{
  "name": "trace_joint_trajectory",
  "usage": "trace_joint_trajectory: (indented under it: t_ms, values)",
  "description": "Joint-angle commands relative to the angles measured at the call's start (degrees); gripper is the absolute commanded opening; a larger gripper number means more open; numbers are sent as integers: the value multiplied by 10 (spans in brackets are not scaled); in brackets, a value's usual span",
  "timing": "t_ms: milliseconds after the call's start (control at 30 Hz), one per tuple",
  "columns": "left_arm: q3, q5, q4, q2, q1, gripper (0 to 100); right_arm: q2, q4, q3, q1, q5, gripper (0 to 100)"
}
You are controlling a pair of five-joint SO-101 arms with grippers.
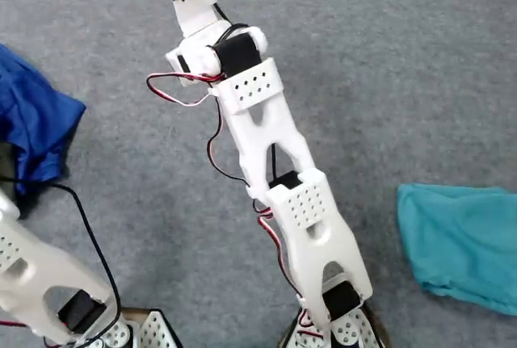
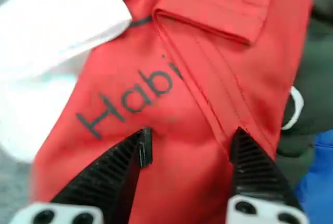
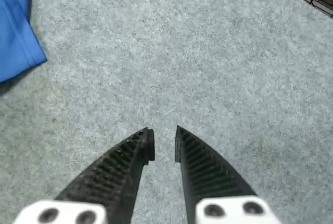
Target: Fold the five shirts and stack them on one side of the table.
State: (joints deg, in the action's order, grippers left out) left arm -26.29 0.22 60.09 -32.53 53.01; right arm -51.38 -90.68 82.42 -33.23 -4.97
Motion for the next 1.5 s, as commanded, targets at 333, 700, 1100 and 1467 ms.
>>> trace_joint_trajectory:
  t_ms: [333, 700, 1100, 1467]
  values:
    - [-170, 34, 148, 4, -36, 20, 4, -54, 32, -3, 4, 92]
    - [-376, 156, 272, -6, -16, 24, 5, -91, 32, -3, 4, 92]
    - [-266, 156, 149, -168, -41, 218, 5, -93, 33, -2, 7, 92]
    - [-560, 104, 352, -145, -50, 19, 5, -94, 33, -2, 7, 92]
